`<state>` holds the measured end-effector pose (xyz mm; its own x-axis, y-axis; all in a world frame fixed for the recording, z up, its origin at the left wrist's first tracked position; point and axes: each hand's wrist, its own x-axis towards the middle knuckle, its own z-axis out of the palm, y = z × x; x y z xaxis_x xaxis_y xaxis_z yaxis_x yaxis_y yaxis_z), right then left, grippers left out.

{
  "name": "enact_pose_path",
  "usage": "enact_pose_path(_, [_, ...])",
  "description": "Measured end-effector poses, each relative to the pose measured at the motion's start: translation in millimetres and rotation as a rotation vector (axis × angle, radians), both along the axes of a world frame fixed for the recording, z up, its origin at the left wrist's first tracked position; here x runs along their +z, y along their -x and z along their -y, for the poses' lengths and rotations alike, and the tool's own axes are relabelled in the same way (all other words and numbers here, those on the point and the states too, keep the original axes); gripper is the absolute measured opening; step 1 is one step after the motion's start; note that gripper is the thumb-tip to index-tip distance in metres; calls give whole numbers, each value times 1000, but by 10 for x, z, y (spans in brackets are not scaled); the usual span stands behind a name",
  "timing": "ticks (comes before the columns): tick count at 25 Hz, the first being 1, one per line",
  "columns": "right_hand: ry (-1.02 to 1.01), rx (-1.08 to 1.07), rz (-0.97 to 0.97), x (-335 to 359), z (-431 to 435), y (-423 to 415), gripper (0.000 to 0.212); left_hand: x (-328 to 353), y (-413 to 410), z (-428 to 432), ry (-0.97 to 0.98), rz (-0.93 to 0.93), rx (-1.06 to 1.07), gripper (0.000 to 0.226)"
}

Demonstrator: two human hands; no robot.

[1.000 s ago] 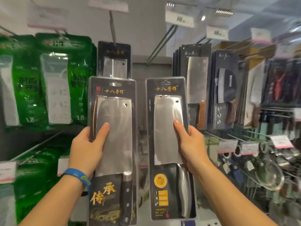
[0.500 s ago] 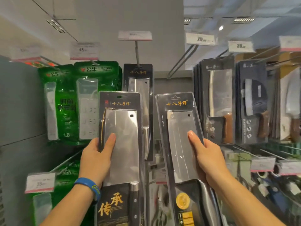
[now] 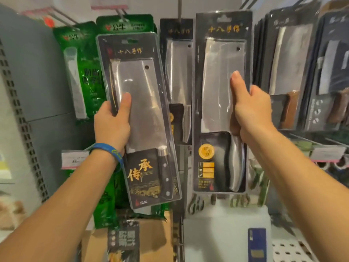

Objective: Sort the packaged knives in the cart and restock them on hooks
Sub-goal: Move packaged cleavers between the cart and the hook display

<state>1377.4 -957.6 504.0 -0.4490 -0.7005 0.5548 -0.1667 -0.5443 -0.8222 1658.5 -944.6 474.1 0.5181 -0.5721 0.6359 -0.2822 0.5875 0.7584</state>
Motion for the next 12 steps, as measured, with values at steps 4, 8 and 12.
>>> enact_pose_path(4, [32,14,-92,-13,73,-98,61,31,-45,10,4,54,19,68])
enact_pose_path(8, [112,-74,-196,134,203,-236,76,49,-53,-14,34,72,26,68])
enact_pose_path(12, [140,-87,-199,538,270,-269,80,147,-129,71,38,75,70,62])
